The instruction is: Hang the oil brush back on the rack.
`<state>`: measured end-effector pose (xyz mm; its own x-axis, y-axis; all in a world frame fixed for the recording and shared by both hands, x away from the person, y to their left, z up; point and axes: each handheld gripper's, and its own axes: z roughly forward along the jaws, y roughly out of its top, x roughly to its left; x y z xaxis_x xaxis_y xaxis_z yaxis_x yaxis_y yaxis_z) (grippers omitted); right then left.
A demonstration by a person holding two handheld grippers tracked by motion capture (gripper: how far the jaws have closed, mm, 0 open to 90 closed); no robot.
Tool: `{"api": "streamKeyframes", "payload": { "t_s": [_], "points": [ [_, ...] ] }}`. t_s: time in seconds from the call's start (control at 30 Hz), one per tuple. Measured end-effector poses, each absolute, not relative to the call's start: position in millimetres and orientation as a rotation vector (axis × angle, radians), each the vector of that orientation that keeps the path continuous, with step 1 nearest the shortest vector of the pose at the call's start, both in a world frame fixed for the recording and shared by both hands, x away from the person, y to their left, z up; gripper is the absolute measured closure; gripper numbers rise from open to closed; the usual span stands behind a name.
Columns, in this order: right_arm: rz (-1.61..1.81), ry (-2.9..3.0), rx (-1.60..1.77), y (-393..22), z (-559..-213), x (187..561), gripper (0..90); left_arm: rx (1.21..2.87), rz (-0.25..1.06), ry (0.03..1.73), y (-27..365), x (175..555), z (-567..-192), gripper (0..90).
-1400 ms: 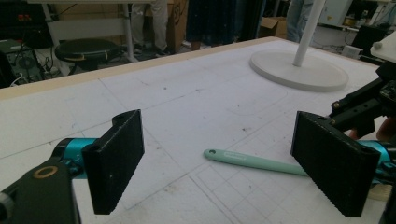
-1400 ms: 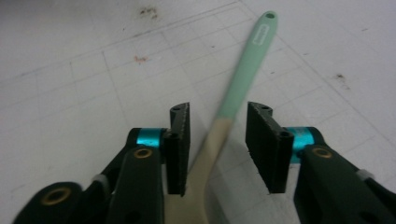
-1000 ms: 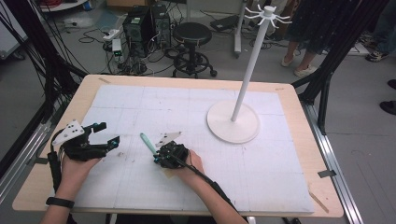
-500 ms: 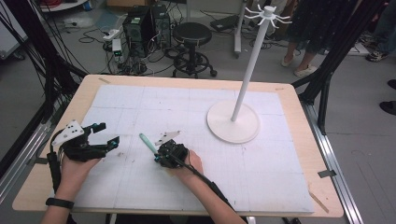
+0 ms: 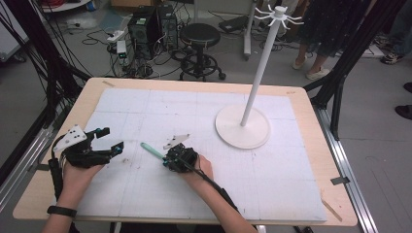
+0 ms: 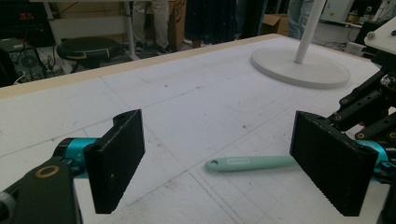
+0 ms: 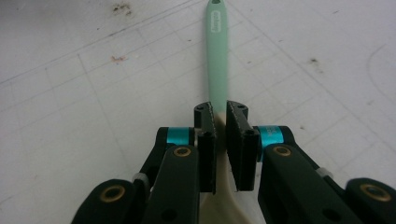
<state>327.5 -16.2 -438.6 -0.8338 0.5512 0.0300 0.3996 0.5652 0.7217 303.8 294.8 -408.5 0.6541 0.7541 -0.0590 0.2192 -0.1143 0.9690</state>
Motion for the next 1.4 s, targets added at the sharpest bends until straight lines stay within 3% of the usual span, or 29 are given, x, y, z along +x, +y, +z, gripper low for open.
{"api": "streamKeyframes", "payload": {
  "t_s": [0.27, 0.63, 1.4],
  "points": [
    [1.282, 2.510, 0.823, -42.4, -420.9, 328.6, 83.3, 1.654, 0.546, 0.807, 295.2, 303.4, -408.2, 18.6],
    [1.428, 2.338, 0.907, -117.3, -380.0, 326.2, 83.2, 1.651, 0.541, 0.812, 294.7, 304.9, -409.3, 18.9],
    [1.547, 2.032, 0.964, -265.2, -292.9, 278.9, 83.1, 1.661, 0.525, 0.814, 292.4, 309.1, -412.7, 18.2]
  ]
}}
